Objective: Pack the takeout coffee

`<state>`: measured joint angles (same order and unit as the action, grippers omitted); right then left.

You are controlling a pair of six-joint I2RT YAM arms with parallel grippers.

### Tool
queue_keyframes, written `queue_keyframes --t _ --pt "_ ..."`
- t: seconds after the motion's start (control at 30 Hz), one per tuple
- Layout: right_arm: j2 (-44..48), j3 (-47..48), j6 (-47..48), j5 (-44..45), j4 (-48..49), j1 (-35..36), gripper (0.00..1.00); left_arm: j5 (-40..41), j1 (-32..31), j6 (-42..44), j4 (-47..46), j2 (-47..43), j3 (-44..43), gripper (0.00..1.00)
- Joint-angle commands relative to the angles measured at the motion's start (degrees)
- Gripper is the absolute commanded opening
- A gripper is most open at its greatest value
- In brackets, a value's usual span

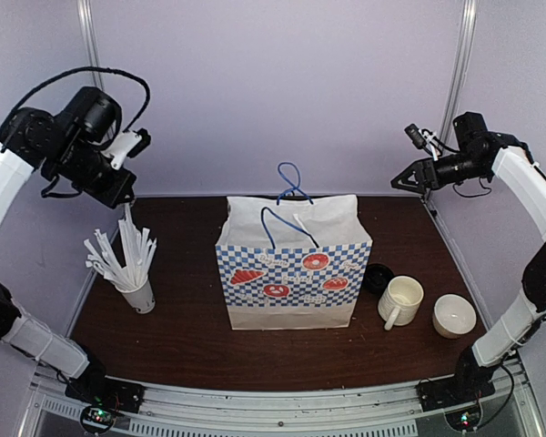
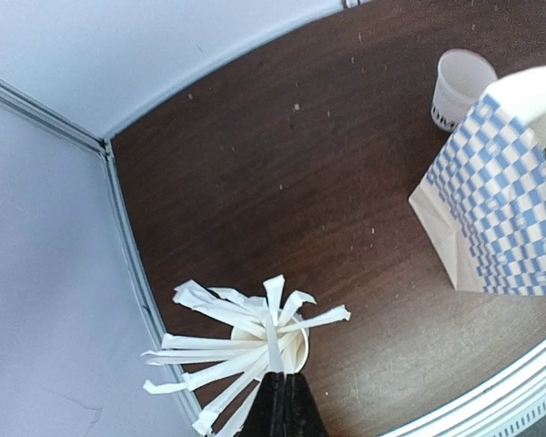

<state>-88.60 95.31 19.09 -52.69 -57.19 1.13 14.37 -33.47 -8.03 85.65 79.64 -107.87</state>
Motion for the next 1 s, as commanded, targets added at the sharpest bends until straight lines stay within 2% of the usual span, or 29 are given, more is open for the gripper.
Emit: queue_keyframes --t 0.0,0.2,0.33,0.47,0.6,0.7,0.8,0.97 --pt "-1.0 1.7 -0.2 -1.3 -0.5 -0.1 0.81 0.2 -0.2 -2.2 1.2 -4.4 -7.2 0.00" --pt "-1.0 2.0 -0.4 -1.4 -0.3 -0.1 0.81 -4.3 -0.2 -4.6 -7.7 -11.5 -10.0 0.00" --pt "-1.8 2.6 -0.3 -1.8 -0.8 -0.2 0.81 -10.3 -0.2 -5.7 -13.6 -13.4 -10.7 0.00" --pt "-1.6 2.6 -0.2 -1.5 -1.0 -0.2 0.81 -22.2 -0.2 -7.6 -24.9 -15.2 -2.8 0.00" --pt "-0.8 1.8 -0.1 -1.0 -0.8 -0.1 0.81 -32.7 -0.2 -13.0 -45.2 -17.4 8.7 0.00" --pt "-0.1 1.4 0.1 -0.4 -0.8 -0.1 0.81 -39.0 -0.2 -17.8 -56.1 -15.9 14.2 0.00" --pt "1.1 0.9 0.8 0.5 -0.9 -0.2 0.81 -43.1 -0.2 -23.0 -66.0 -13.8 19.8 0.00" --pt "2.0 0.3 1.0 1.5 -0.7 -0.1 0.81 -44.8 -1.5 -29.7 -78.5 -9.6 27.4 0.00"
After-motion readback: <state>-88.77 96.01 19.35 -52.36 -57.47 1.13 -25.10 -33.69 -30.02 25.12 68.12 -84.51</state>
